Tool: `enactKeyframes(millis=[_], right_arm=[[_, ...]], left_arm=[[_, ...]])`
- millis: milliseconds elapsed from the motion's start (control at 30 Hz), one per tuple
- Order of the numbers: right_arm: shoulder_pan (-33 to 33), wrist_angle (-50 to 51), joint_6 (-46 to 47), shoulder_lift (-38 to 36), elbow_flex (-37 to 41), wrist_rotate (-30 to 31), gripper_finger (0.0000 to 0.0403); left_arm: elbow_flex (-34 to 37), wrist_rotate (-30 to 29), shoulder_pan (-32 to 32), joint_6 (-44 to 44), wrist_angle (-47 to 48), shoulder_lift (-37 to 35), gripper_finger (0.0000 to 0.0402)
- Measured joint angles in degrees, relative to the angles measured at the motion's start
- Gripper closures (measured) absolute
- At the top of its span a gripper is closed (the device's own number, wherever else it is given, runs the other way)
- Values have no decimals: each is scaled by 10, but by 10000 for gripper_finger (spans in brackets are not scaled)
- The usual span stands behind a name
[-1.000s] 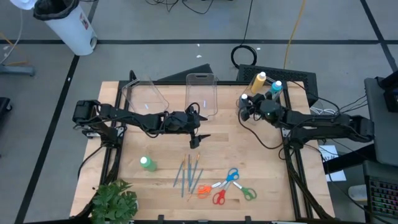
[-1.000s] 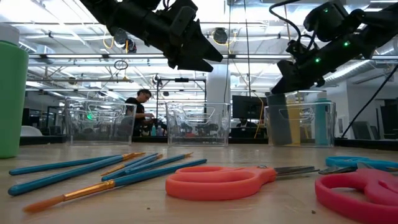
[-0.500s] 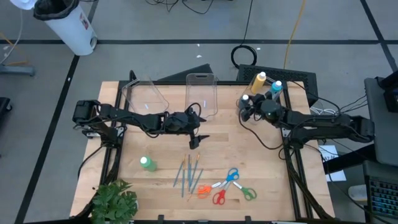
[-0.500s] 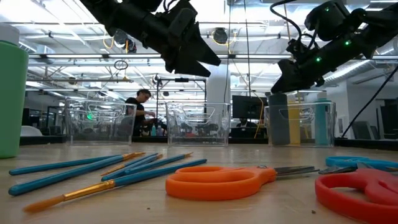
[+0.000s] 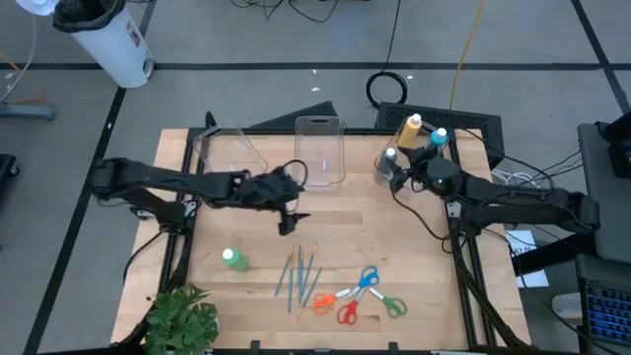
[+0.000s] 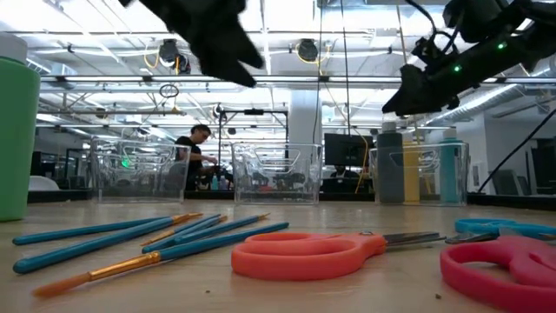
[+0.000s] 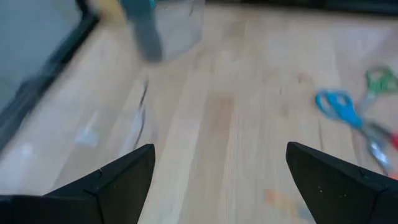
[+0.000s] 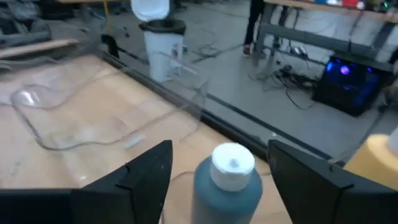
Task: Pick & Place Paint Supplies
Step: Put the green paint bottle into the right transparent bin
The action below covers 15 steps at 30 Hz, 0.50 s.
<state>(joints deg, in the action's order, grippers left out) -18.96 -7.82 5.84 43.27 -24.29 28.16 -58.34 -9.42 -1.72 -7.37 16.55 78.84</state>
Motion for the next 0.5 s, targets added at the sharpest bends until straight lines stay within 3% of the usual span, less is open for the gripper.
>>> enactKeyframes(millis=[167, 500], right_arm=[[17, 8, -8, -25, 0, -15, 136], [45, 12, -10, -35, 0, -15, 142]], left_arm=[[-27, -4, -45, -65, 210, -77, 36], [-44, -9, -145, -399, 580, -138, 36]])
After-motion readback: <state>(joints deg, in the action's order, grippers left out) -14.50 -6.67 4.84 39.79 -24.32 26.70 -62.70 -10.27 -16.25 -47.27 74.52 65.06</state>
